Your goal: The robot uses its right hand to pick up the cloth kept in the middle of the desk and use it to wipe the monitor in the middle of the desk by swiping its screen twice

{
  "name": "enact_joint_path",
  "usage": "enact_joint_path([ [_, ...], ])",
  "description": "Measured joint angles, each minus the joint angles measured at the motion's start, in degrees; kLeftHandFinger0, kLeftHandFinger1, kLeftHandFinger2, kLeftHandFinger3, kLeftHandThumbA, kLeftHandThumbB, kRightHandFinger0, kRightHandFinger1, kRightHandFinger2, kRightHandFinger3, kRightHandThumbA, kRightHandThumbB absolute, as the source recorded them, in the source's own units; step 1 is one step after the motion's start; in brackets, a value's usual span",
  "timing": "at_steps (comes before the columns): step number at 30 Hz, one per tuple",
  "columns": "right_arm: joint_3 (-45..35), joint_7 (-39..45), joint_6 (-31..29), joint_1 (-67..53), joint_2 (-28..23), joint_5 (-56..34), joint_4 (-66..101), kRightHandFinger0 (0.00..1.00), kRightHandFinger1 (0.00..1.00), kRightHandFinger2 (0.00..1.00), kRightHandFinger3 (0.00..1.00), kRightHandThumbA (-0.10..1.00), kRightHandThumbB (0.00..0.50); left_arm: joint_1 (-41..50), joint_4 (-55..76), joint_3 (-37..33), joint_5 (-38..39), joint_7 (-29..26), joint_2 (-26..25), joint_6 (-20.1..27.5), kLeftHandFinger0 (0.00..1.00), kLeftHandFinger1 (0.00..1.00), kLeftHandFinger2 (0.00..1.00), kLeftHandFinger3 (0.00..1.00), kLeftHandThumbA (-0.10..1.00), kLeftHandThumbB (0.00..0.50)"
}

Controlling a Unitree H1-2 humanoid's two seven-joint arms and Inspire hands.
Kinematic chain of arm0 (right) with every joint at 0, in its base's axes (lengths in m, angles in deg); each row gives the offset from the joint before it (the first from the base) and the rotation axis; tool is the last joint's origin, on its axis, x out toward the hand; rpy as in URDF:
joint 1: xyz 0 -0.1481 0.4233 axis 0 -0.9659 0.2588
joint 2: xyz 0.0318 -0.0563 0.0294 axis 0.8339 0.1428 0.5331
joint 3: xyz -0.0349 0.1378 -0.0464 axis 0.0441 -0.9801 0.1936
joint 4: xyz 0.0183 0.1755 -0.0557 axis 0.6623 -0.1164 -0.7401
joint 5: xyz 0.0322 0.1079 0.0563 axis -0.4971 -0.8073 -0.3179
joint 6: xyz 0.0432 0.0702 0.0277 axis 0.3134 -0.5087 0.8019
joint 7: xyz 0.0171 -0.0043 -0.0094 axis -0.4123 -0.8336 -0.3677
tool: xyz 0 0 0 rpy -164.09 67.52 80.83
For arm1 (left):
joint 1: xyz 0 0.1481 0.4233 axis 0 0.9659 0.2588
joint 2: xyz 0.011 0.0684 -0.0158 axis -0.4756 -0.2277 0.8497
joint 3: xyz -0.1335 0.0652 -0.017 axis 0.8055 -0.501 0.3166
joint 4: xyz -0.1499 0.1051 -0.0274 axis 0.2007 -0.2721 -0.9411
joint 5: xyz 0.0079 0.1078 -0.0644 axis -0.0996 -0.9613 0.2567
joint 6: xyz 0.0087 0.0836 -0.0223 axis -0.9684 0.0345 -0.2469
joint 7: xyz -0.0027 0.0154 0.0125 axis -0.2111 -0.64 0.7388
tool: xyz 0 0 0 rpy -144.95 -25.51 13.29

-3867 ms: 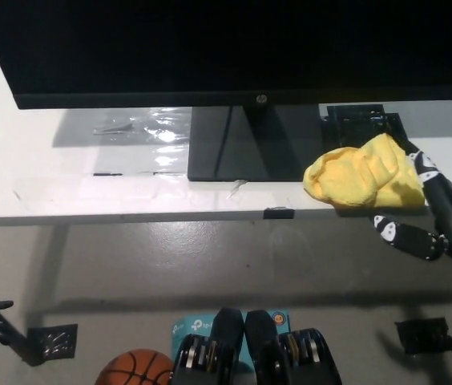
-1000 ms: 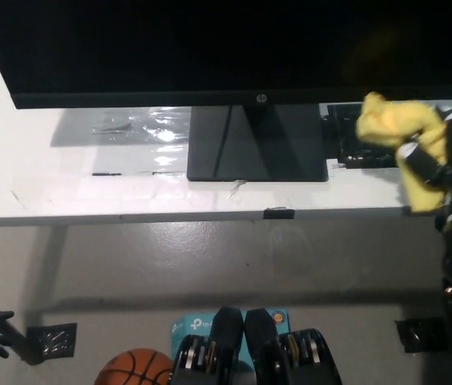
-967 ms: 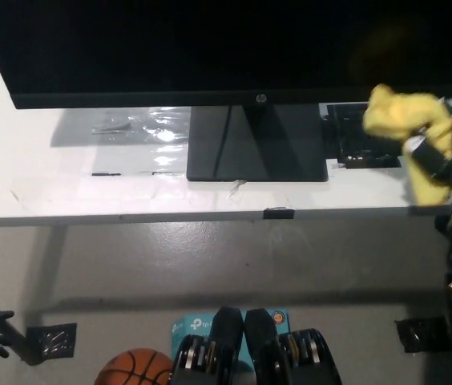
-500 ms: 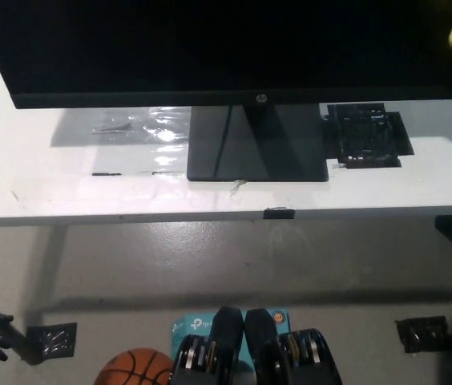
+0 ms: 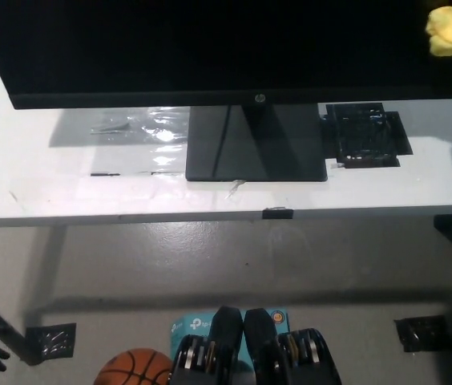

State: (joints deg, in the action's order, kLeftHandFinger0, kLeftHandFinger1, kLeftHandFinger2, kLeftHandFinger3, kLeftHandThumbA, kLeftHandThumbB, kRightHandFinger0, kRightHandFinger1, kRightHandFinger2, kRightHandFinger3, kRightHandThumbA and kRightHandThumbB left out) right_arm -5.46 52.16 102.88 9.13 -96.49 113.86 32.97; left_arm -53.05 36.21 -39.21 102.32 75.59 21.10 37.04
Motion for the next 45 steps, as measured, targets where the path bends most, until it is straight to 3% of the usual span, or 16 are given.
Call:
enact_joint_path([
  [1,0.9,0.9,0.5,0.8,0.0,1.1,-0.5,0.03,0.08,0.36,0.4,-0.1,0.222,0.0,0.0,0.0,0.0,0.0,0.0,0.0,0.31,0.32,0.51,0.7,-0.1,0.218],
  [3,2.5,2.6,1.2,2.5,0.0,3.2,-1.4,0.0,0.0,0.11,0.46,-0.1,0.196,0.2,0.0,0.0,0.0,0.0,0.0,0.0,0.29,0.31,0.5,0.7,-0.1,0.219],
  [5,4.0,4.2,2.0,4.3,0.1,5.3,-2.7,0.0,0.0,0.0,0.31,0.01,0.098,0.2,0.0,0.0,0.0,0.0,0.0,0.0,0.3,0.31,0.51,0.72,-0.1,0.209],
  [8,5.9,6.3,3.4,7.2,0.3,8.9,-5.6,0.0,0.0,0.0,0.26,0.01,0.079,0.6,0.0,0.0,0.0,0.0,0.0,0.0,0.3,0.31,0.51,0.73,-0.1,0.21],
  [9,6.5,7.1,3.9,8.2,0.3,10.2,-6.7,0.0,0.0,0.01,0.2,-0.02,0.103,0.7,0.0,0.0,0.0,0.0,0.0,0.0,0.31,0.32,0.52,0.73,-0.1,0.206],
  [10,6.7,7.9,4.3,9.1,0.4,11.2,-7.7,0.0,0.0,0.01,0.25,-0.08,0.156,0.8,0.0,0.0,0.0,0.0,0.0,0.0,0.33,0.33,0.53,0.73,-0.1,0.201],
  [13,6.9,10.3,5.2,11.7,1.4,14.7,-10.8,0.0,0.0,0.16,0.27,-0.07,0.167,0.9,0.0,0.0,0.0,0.0,0.0,0.0,0.35,0.34,0.52,0.73,-0.1,0.213],
  [17,7.2,13.1,6.6,15.6,3.5,19.6,-15.0,0.0,0.03,0.34,0.17,-0.1,0.078,1.0,0.1,0.0,0.1,0.0,0.0,0.0,0.36,0.34,0.53,0.74,-0.1,0.211],
  [21,7.6,14.9,7.8,19.0,6.7,22.9,-17.2,0.0,0.0,0.3,0.12,-0.08,0.133,1.4,0.3,0.0,0.1,0.0,0.1,0.1,0.38,0.36,0.53,0.74,-0.1,0.209],
  [23,7.7,15.8,8.2,20.3,8.4,24.1,-17.4,0.0,0.0,0.32,0.15,0.05,0.156,1.6,0.7,0.0,0.2,0.0,0.1,0.1,0.39,0.37,0.55,0.74,-0.1,0.207],
  [26,8.2,16.4,8.5,21.8,11.5,26.2,-17.4,0.0,0.0,0.23,0.05,-0.1,0.11,1.7,0.8,-0.2,0.1,0.0,0.1,0.2,0.39,0.37,0.53,0.72,-0.1,0.208],
  [30,9.6,16.2,8.5,22.6,16.2,27.6,-16.3,0.0,0.0,0.25,0.05,-0.1,0.085,1.6,0.8,-0.5,0.1,0.1,0.3,0.3,0.38,0.36,0.52,0.7,-0.1,0.219],
  [31,9.9,16.3,8.5,22.8,17.5,28.0,-16.2,0.0,0.0,0.27,0.18,-0.1,0.106,1.6,0.8,-0.6,0.1,0.0,0.3,0.3,0.38,0.37,0.52,0.68,-0.1,0.246],
  [34,10.7,16.7,8.5,23.2,21.5,29.0,-15.6,0.0,0.0,0.29,0.14,-0.09,0.12,1.5,0.7,-0.7,0.1,0.1,0.5,0.6,0.39,0.36,0.49,0.66,-0.1,0.245],
  [36,11.6,17.8,8.5,24.0,24.6,29.8,-15.4,0.0,0.0,0.33,0.33,-0.1,0.106,1.3,0.6,-0.8,0.1,0.1,0.7,1.0,0.38,0.35,0.49,0.68,-0.1,0.227],
  [45,14.1,18.5,8.5,26.6,30.1,30.1,-15.7,0.0,0.0,0.29,0.09,-0.1,0.125,1.4,0.6,-0.9,0.1,0.1,1.0,1.4,0.38,0.34,0.52,0.73,-0.1,0.224],
])
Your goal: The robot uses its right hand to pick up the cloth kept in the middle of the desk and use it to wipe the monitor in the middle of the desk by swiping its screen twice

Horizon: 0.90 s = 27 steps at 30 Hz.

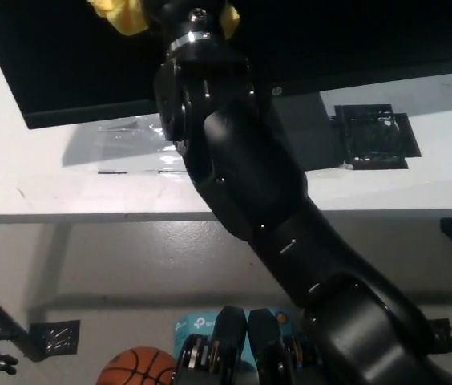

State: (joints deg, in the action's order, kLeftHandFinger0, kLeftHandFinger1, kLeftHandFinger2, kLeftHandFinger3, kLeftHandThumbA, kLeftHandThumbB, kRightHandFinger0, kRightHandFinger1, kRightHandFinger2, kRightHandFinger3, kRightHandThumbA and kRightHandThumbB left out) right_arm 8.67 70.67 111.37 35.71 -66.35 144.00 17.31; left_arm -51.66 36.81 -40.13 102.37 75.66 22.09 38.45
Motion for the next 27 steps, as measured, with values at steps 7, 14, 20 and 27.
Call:
enact_joint_path([
  [7,1.2,0.6,0.0,0.0,-3.9,0.3,-0.2,0.0,0.0,0.3,0.19,-0.1,0.117,0.1,-0.3,0.1,0.2,0.0,0.0,0.2,0.34,0.32,0.49,0.66,-0.1,0.242],
  [14,1.3,0.6,0.0,-0.4,-8.5,0.3,-0.5,0.0,0.0,0.34,0.11,-0.1,0.13,0.4,-0.4,0.1,0.3,0.0,0.0,0.6,0.35,0.35,0.51,0.7,-0.08,0.229],
  [20,1.8,0.6,-0.4,-1.2,-12.0,0.3,-0.4,0.0,0.0,0.23,0.21,-0.1,0.041,0.7,-0.2,0.1,0.4,0.0,0.0,0.6,0.35,0.35,0.54,0.71,-0.1,0.204],
  [27,2.0,-1.0,-1.0,-3.0,-16.5,-0.7,-1.1,0.0,0.01,0.29,0.18,-0.09,0.127,1.3,0.1,0.1,0.4,0.0,0.2,0.6,0.37,0.36,0.57,0.71,-0.1,0.201],
])
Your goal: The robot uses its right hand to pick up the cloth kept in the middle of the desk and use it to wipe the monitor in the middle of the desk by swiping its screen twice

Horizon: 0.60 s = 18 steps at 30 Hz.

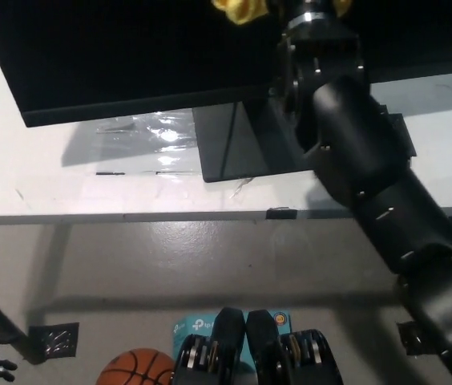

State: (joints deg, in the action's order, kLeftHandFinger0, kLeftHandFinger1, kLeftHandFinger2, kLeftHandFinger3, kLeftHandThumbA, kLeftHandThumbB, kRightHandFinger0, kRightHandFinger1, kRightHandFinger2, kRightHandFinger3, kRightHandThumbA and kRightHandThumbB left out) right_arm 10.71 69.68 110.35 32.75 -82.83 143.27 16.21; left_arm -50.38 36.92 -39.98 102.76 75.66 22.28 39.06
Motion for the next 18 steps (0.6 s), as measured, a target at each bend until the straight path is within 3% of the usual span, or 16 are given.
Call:
enact_joint_path([
  [1,-0.3,-0.5,0.0,-0.3,-0.6,-0.4,-0.2,0.0,0.04,0.33,0.32,-0.05,0.103,0.0,0.1,0.0,0.0,0.0,0.1,0.0,0.37,0.36,0.56,0.71,-0.1,0.195],
  [3,-0.8,-0.6,0.0,-0.8,-1.8,-0.5,-0.6,0.0,0.05,0.36,0.38,-0.03,0.071,0.1,0.3,0.0,0.0,0.0,0.3,-0.1,0.36,0.35,0.54,0.71,-0.1,0.192],
  [4,-0.9,-0.6,0.0,-1.1,-2.3,-0.5,-0.8,0.0,0.07,0.39,0.35,-0.03,0.051,0.1,0.4,0.0,0.0,0.0,0.3,-0.1,0.36,0.35,0.54,0.71,-0.1,0.187],
  [6,-1.1,-0.1,-0.1,-1.5,-3.4,-0.7,-1.2,0.0,0.05,0.35,0.45,-0.03,0.107,0.0,0.4,0.0,0.0,0.0,0.4,-0.1,0.35,0.35,0.53,0.71,-0.1,0.198],
  [9,-1.1,0.3,-0.1,-2.2,-5.5,-1.3,-1.2,0.0,0.03,0.33,0.47,-0.03,0.128,0.1,0.3,0.0,0.0,0.0,0.5,-0.1,0.34,0.34,0.53,0.71,-0.1,0.2],
  [10,-1.1,0.4,-0.1,-2.6,-6.2,-1.3,-1.2,0.02,0.1,0.36,0.43,-0.05,0.165,0.1,0.3,0.0,0.0,0.0,0.5,-0.1,0.35,0.35,0.53,0.72,-0.1,0.201],
  [11,-1.2,0.4,-0.1,-3.1,-6.9,-1.3,-1.2,0.0,0.09,0.33,0.35,-0.03,0.186,0.1,0.4,0.0,0.0,0.0,0.5,-0.1,0.36,0.35,0.54,0.73,-0.1,0.203],
  [14,-1.6,0.1,-0.1,-5.5,-9.4,-1.9,-1.3,0.0,0.0,0.25,0.3,-0.07,0.15,0.1,0.5,0.1,0.0,0.0,0.5,-0.1,0.36,0.36,0.54,0.73,-0.1,0.211],
  [18,-3.1,0.6,0.1,-8.4,-11.9,-2.5,-1.9,0.0,0.09,0.42,0.4,-0.1,0.138,0.2,0.5,0.0,-0.1,0.0,0.5,-0.2,0.37,0.37,0.55,0.73,-0.1,0.198],
])
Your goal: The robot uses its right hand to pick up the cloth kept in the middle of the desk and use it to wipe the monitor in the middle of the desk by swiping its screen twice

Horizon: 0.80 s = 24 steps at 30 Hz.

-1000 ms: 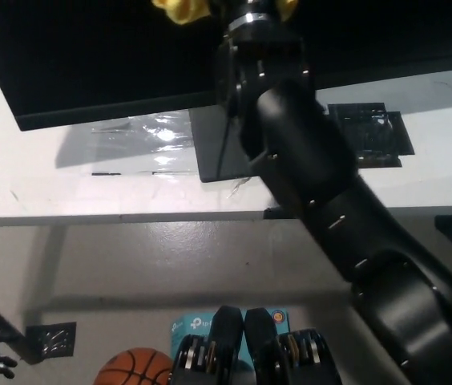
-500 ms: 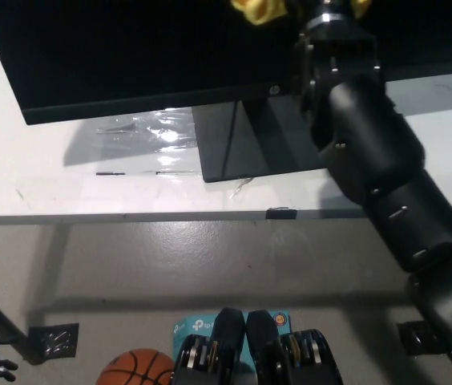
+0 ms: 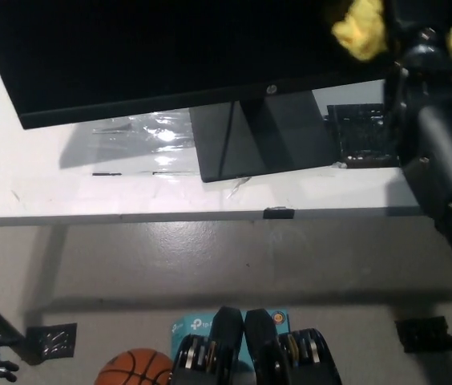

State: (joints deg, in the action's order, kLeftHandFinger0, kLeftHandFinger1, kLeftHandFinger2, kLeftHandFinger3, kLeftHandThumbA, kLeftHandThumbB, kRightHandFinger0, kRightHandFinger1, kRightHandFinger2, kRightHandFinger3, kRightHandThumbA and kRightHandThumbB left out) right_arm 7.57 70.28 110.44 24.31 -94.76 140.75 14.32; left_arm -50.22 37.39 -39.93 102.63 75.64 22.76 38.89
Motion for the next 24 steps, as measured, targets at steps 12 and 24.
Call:
enact_joint_path([
  [12,-2.3,0.0,0.1,-2.6,-2.1,-1.5,-0.9,0.0,0.13,0.46,0.37,-0.08,0.175,-0.1,0.0,0.0,0.0,0.0,0.1,0.0,0.35,0.34,0.53,0.7,-0.1,0.212],
  [24,-1.1,0.9,0.2,-2.1,-1.3,-3.5,0.6,0.0,0.0,0.21,0.33,-0.08,0.086,-0.1,-0.1,0.0,0.1,0.0,0.1,0.0,0.35,0.34,0.51,0.67,-0.1,0.208],
])
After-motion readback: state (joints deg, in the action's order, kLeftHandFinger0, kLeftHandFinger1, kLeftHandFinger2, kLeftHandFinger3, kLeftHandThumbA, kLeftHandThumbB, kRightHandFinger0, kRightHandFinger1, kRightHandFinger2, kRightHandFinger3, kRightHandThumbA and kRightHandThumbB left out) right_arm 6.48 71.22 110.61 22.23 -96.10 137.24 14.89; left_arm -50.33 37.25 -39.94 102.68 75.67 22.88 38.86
